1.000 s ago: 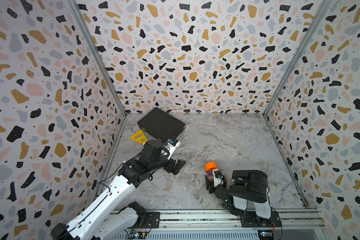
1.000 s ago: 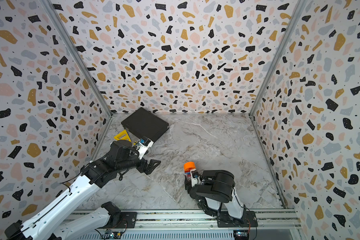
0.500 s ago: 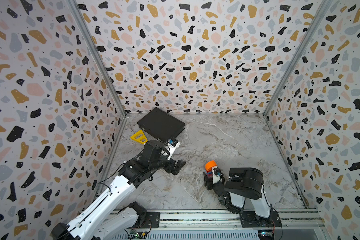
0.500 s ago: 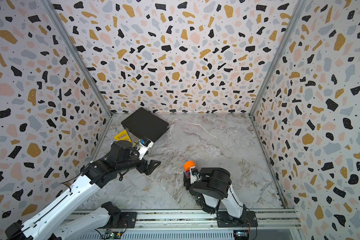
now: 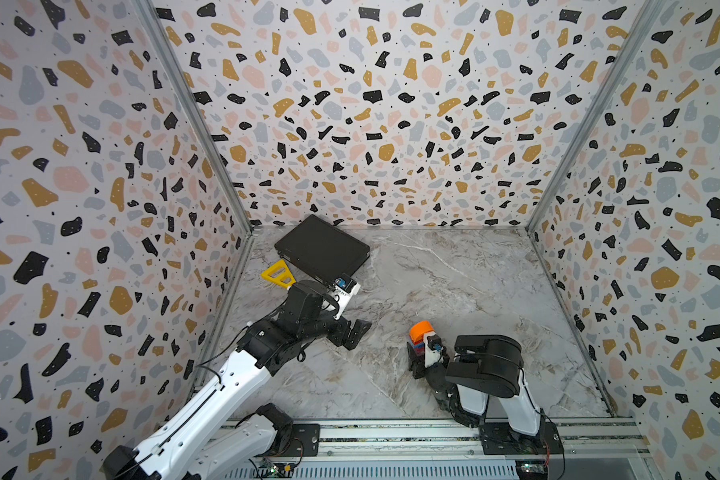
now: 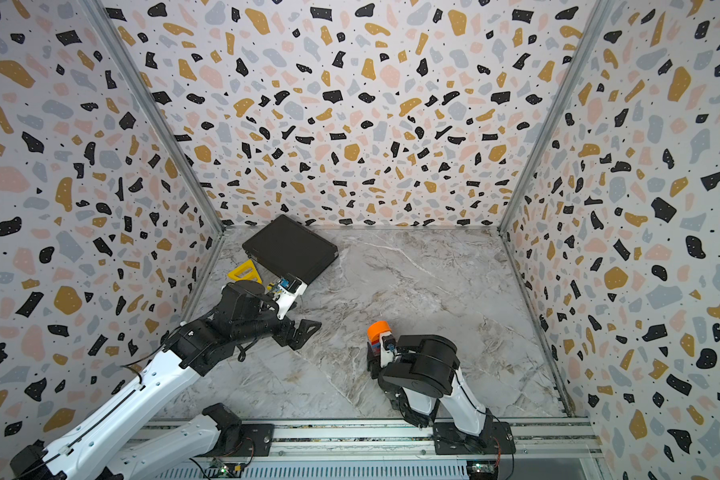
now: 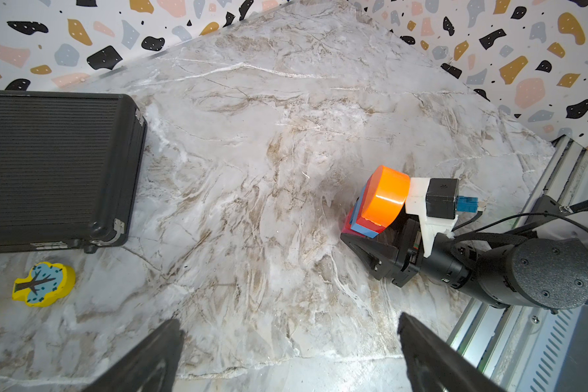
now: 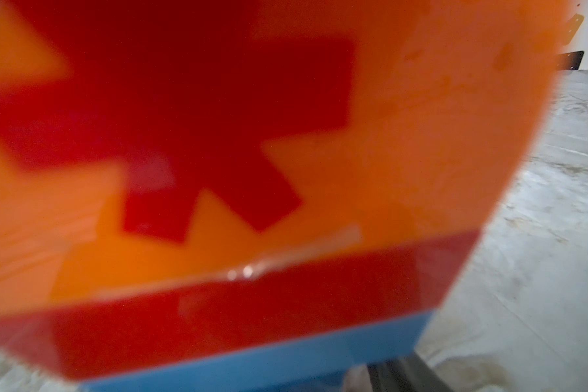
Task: Assemble an ice cream with lego
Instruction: Adjust the lego brick at the center of the board.
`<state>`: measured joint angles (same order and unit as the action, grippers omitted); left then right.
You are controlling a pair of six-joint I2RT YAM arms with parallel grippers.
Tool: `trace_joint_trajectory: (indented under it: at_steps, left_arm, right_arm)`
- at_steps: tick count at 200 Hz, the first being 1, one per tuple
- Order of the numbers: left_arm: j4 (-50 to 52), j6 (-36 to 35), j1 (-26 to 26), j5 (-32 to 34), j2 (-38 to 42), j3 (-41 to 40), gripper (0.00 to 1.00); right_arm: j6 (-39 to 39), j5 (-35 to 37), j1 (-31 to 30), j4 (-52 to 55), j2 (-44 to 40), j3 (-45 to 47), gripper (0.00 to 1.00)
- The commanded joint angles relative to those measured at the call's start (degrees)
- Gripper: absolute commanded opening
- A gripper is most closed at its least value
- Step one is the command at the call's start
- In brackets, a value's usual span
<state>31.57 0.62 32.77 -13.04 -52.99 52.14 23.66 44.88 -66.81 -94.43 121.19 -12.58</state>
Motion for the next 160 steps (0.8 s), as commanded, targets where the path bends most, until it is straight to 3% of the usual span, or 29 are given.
trace_joint_trajectory:
  at_steps: [1, 31, 109, 160]
  left_arm:
    - [-1.6, -0.9, -0.2, -0.7, 0.2, -0.2, 1.0]
    - [-1.6, -0.9, -0.2, -0.7, 0.1, -0.2, 0.99]
    - [-1.4, -0.8, -0.3, 0.1, 0.6, -0.1, 0.99]
    - [-0.2, 0.0, -0.3, 2.9, 1.2, 0.7, 0.99]
  right_arm:
    - [8.8, -7.3, 0.2, 12.8, 5.8, 0.9, 0.67]
    - [8.6, -7.9, 0.2, 12.7, 5.9, 1.0, 0.54]
    - [5.4, -10.8, 0.2, 12.7, 4.6, 1.5, 0.08]
    - [1.8, -9.1, 0.2, 15.6, -6.3, 6.8, 0.02]
